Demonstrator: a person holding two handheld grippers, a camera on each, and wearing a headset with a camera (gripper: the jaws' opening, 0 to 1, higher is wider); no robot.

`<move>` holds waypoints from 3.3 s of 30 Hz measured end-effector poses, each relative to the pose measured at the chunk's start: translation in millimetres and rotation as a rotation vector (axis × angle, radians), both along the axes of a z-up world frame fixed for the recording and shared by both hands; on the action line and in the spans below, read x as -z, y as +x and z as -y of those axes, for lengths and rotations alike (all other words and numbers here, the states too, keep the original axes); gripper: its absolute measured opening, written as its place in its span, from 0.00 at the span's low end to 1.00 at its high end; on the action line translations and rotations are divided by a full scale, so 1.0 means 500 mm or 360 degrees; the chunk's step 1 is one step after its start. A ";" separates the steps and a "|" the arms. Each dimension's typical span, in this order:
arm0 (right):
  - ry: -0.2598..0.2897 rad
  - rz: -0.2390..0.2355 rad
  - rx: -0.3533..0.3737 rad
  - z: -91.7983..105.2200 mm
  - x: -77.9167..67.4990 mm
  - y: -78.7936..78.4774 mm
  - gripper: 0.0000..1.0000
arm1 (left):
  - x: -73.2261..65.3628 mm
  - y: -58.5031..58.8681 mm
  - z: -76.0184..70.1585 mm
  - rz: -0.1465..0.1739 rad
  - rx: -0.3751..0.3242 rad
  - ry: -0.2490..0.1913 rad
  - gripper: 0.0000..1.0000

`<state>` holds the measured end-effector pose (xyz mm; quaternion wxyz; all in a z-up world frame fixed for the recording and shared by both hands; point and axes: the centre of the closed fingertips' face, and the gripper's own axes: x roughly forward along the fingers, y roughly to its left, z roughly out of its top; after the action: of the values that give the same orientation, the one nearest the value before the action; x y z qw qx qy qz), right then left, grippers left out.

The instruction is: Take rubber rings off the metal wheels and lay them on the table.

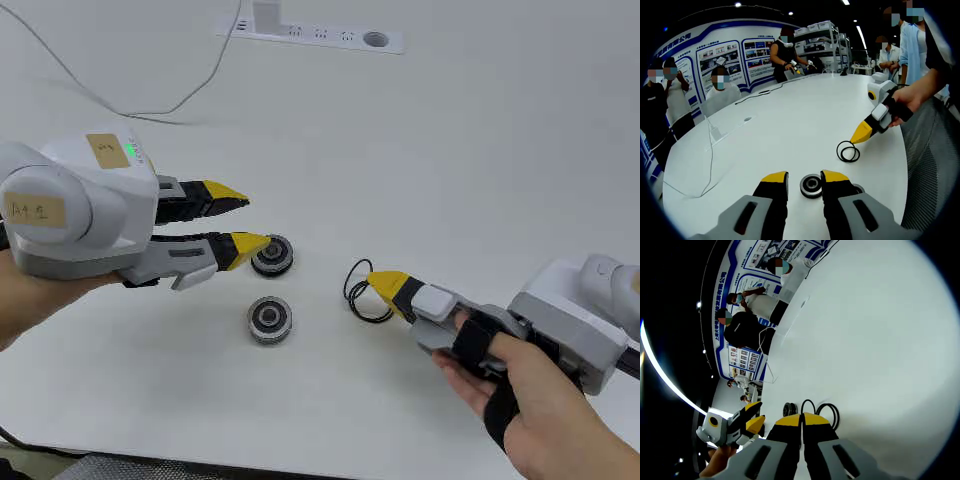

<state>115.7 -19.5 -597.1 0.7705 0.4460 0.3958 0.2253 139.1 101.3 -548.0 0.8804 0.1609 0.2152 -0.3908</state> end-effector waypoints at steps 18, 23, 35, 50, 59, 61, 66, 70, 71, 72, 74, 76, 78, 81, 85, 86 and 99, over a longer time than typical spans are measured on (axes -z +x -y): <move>-0.0318 0.0022 -0.0004 0.041 0.033 -0.009 0.08 | -0.006 -0.015 -0.008 -0.0004 -0.0021 0.0009 0.27; -0.0397 0.0061 -0.0044 0.046 0.034 -0.011 0.08 | -0.004 -0.015 -0.010 -0.0011 -0.0020 0.0013 0.26; -0.0329 0.0205 -0.0060 0.027 -0.006 0.005 0.09 | 0.017 -0.013 -0.005 -0.0044 0.0010 0.0055 0.26; -0.0205 0.0235 -0.0159 -0.025 -0.019 0.005 0.15 | 0.060 0.005 0.007 -0.0134 0.0062 0.0077 0.21; -0.0177 0.0255 -0.0249 -0.055 -0.024 0.004 0.17 | 0.079 0.006 0.019 -0.0177 0.0097 0.0077 0.21; -0.0167 0.0245 -0.0254 -0.060 -0.022 0.004 0.17 | 0.081 0.007 0.021 -0.0181 0.0098 0.0079 0.21; -0.0161 0.0241 -0.0274 -0.067 -0.020 0.004 0.17 | 0.089 0.006 0.026 -0.0200 0.0107 0.0069 0.20; -0.0158 0.0243 -0.0270 -0.070 -0.023 0.007 0.17 | 0.098 0.004 0.027 -0.0216 0.0111 0.0074 0.21; -0.0156 0.0244 -0.0268 -0.070 -0.023 0.008 0.17 | 0.099 0.004 0.027 -0.0219 0.0109 0.0074 0.20; -0.0156 0.0245 -0.0269 -0.070 -0.024 0.009 0.17 | 0.100 0.004 0.027 -0.0221 0.0106 0.0071 0.20; -0.0156 0.0245 -0.0270 -0.071 -0.023 0.009 0.17 | 0.100 0.004 0.027 -0.0227 0.0102 0.0059 0.20; -0.0155 0.0244 -0.0272 -0.072 -0.023 0.009 0.17 | 0.100 0.006 0.026 -0.0233 0.0096 0.0053 0.20; -0.0153 0.0240 -0.0276 -0.074 -0.023 0.008 0.17 | 0.100 0.008 0.024 -0.0234 0.0087 0.0045 0.19; -0.0152 0.0237 -0.0281 -0.077 -0.022 0.006 0.17 | 0.099 0.010 0.023 -0.0241 0.0077 0.0032 0.18; -0.0143 0.0236 -0.0281 -0.081 -0.023 0.006 0.17 | 0.098 0.010 0.024 -0.0243 0.0079 0.0028 0.16; -0.0141 0.0236 -0.0280 -0.081 -0.024 0.006 0.17 | 0.098 0.010 0.024 -0.0240 0.0083 0.0031 0.16; -0.0088 0.0265 -0.0302 -0.113 -0.032 0.036 0.21 | 0.101 0.008 0.028 -0.0234 0.0107 0.0036 0.14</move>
<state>133.7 37.1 -580.9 0.7879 0.3647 0.3770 0.3225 143.1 87.5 -598.6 0.8466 0.1490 0.2782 -0.4285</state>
